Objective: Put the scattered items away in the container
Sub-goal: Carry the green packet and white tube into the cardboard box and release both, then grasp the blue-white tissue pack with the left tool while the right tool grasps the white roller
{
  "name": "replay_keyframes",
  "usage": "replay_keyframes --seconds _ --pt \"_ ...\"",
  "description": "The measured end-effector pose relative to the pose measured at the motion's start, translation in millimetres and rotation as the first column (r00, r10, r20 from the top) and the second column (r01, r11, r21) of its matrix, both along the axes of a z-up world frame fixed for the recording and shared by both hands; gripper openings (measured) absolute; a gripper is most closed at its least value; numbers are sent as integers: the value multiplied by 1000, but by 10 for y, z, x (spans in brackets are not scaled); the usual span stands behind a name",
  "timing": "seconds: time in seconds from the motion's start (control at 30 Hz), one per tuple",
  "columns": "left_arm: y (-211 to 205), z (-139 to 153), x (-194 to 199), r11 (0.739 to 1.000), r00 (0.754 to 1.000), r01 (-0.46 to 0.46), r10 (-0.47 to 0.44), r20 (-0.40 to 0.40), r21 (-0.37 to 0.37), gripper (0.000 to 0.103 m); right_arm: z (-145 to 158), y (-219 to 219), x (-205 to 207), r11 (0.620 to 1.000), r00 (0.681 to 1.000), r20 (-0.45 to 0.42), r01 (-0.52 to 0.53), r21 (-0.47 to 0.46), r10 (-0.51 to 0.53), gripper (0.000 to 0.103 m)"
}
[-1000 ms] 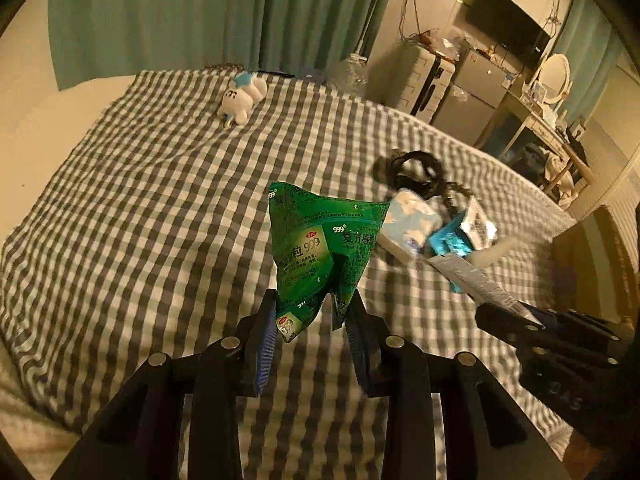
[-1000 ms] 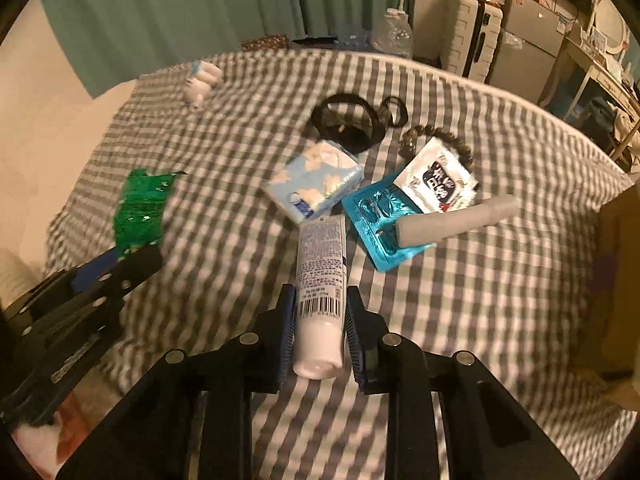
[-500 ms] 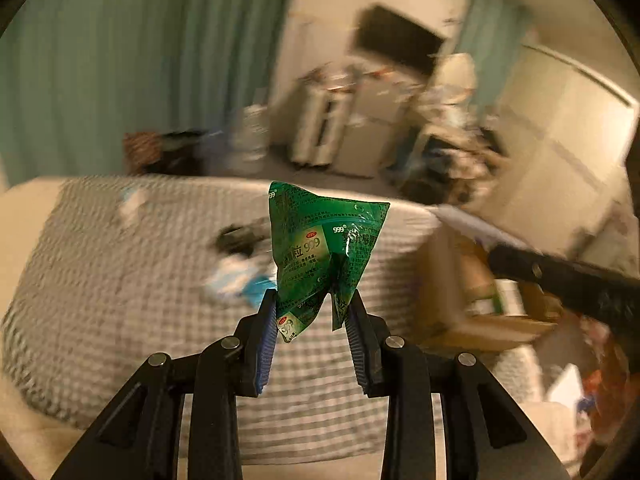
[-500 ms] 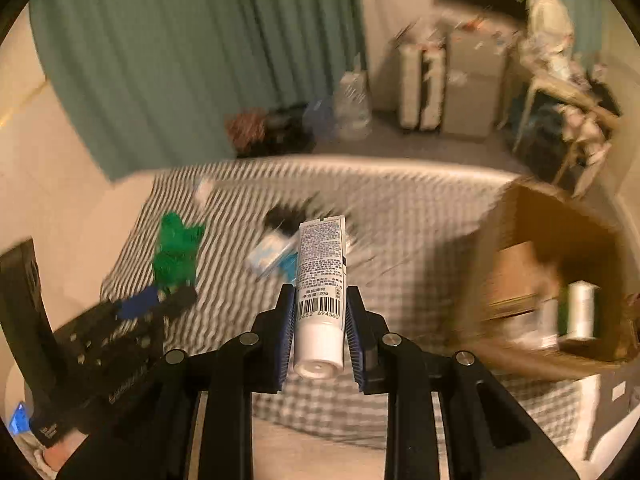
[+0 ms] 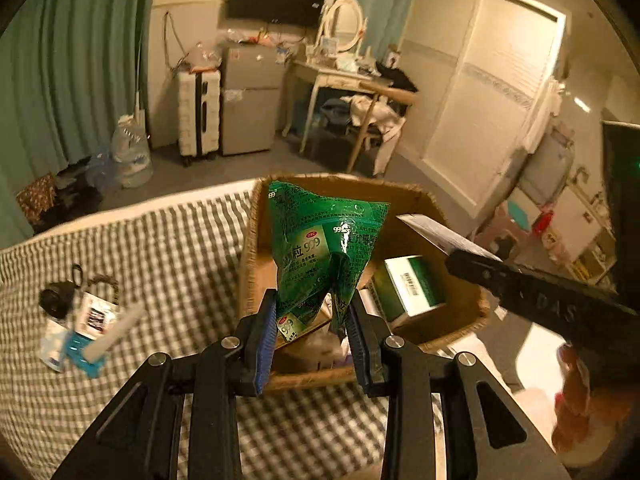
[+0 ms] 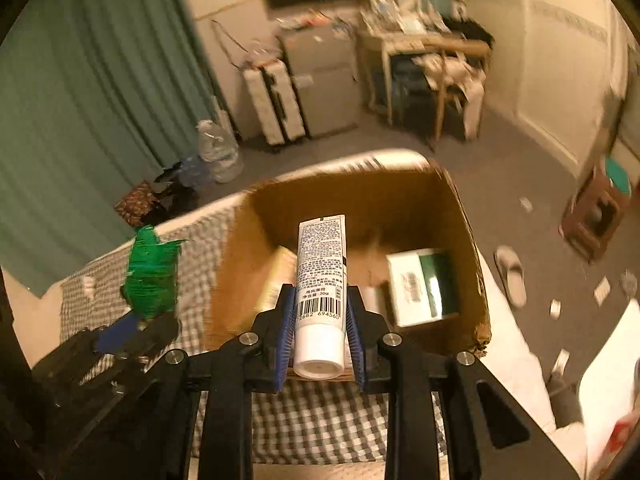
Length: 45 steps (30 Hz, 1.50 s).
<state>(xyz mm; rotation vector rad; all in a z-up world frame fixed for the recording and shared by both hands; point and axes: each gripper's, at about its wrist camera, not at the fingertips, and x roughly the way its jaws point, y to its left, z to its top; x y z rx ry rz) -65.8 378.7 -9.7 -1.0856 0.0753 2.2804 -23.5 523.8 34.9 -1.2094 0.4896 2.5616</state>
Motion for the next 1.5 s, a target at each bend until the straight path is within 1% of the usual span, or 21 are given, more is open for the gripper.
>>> replay_keyframes --seconds 0.07,0.1,0.17,0.2,0.23,0.27,0.3,0.37,0.47,0.6,0.73,0.83,0.93,1.0,1.07,1.13,1.2,1.27,1.33,1.4,1.5 --pt "121 -187 -100 1000 998 8 -9 63 6 33 -132 137 -32 999 999 37 31 -8 -31 24" --pt "152 -242 -125 1000 998 9 -10 65 4 34 -175 197 -61 999 999 38 37 -25 -36 24" --pt "201 -308 -160 1000 999 10 -10 33 -16 50 -225 296 -43 996 999 17 52 -66 -51 25" --pt "207 -321 -162 1000 1000 20 -20 8 -22 72 -233 318 -2 994 997 6 75 -75 -75 28" --pt "212 -319 -151 999 1000 21 -21 -13 -26 95 -235 332 -10 990 994 -6 112 -91 -113 57" --pt "189 -310 -116 999 999 9 -10 -50 -31 103 -222 340 -15 986 991 -19 131 -106 -134 91" --pt "170 -274 -87 1000 997 4 -6 -76 -28 103 -196 331 -5 982 988 -45 141 -123 -147 97" --pt "94 -216 -68 1000 995 19 -20 -98 -13 103 -146 313 -11 979 986 -89 124 -160 -139 97" --pt "-149 -115 -94 1000 998 14 -13 -66 9 103 -92 239 -31 983 987 -93 118 -142 -131 97" --pt "-827 170 -164 997 993 -72 75 -95 28 103 -26 70 -57 990 992 -89 81 -116 -92 97" --pt "-1647 444 -297 971 957 -234 222 -188 -41 103 99 -254 -120 997 993 -113 16 -72 -24 97" --pt "-2280 477 -365 934 923 -350 332 -194 -71 103 188 -599 -213 998 991 -116 -61 -8 60 97" --pt "-2780 295 -367 891 889 -441 417 -188 -106 103 179 -1037 -330 990 985 -108 -133 42 137 97" --pt "-3029 29 -332 868 874 -477 449 -187 -143 103 90 -1365 -419 979 974 -107 -196 47 200 97" --pt "-3167 -292 -329 856 870 -489 465 -166 -166 103 -72 -1707 -524 966 962 -85 -255 48 258 97" --pt "-3227 -559 -341 853 869 -492 471 -149 -175 103 -325 -2075 -654 949 949 -41 -313 30 314 97" --pt "-3229 -815 -410 863 882 -470 457 -112 -184 103 -540 -2367 -782 922 923 31 -385 24 384 97" --pt "-3225 -1032 -496 873 893 -449 441 -86 -192 103 -757 -2667 -906 892 893 101 -447 64 439 97" --pt "-3235 -1179 -590 871 892 -451 445 -77 -196 103 -955 -2841 -1053 879 881 145 -467 98 451 97" --pt "-3251 -1287 -724 864 883 -469 467 -59 -182 103 -1119 -2889 -1205 889 889 158 -448 95 431 97" --pt "-3258 -1476 -925 866 875 -480 484 -8 -142 103 -1355 -2887 -1408 926 922 149 -371 69 358 97"
